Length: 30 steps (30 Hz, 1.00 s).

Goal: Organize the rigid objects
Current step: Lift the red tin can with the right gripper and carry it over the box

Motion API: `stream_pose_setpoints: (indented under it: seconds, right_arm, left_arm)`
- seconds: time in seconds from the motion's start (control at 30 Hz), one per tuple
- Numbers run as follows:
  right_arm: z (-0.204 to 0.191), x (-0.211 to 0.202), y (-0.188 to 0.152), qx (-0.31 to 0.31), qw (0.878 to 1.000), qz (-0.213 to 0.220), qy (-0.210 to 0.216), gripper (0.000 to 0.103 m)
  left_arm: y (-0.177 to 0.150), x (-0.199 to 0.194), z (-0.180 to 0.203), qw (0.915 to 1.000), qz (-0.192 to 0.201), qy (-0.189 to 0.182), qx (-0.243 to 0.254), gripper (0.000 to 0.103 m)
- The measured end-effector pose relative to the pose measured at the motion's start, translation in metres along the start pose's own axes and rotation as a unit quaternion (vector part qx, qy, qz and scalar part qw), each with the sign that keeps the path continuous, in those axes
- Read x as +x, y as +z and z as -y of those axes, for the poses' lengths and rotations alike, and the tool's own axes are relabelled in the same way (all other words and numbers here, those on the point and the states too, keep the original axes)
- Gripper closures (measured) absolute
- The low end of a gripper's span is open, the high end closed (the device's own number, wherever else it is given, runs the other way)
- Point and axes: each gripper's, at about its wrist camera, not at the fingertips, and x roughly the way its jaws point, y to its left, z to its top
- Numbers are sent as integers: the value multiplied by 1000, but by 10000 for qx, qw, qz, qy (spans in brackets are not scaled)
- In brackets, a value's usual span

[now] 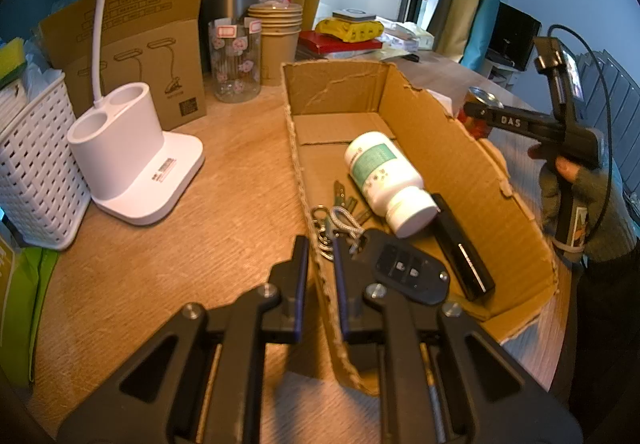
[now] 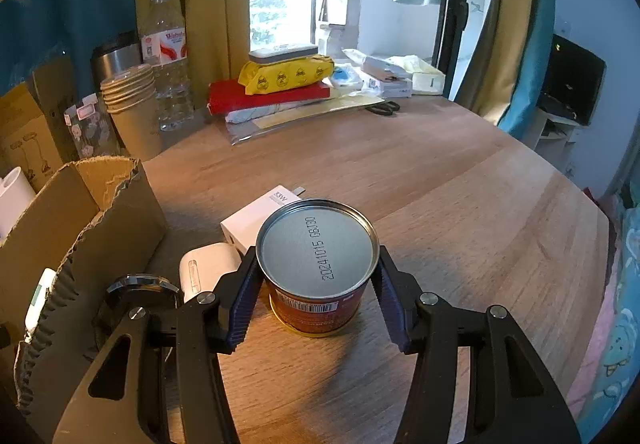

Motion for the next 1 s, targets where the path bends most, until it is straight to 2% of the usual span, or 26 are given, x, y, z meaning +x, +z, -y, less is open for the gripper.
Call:
stream_pose_setpoints:
  seconds: [0.53,1.0]
  right_arm:
    - [3,-27,3,57,9996,275,-14,46]
    - [-10,-56,9,-44,9984,521,220,46]
  left_arm:
    - [0,0,0,10000,3,-1,0,90]
    - [1,-1,-1,10000,11,6,2,90]
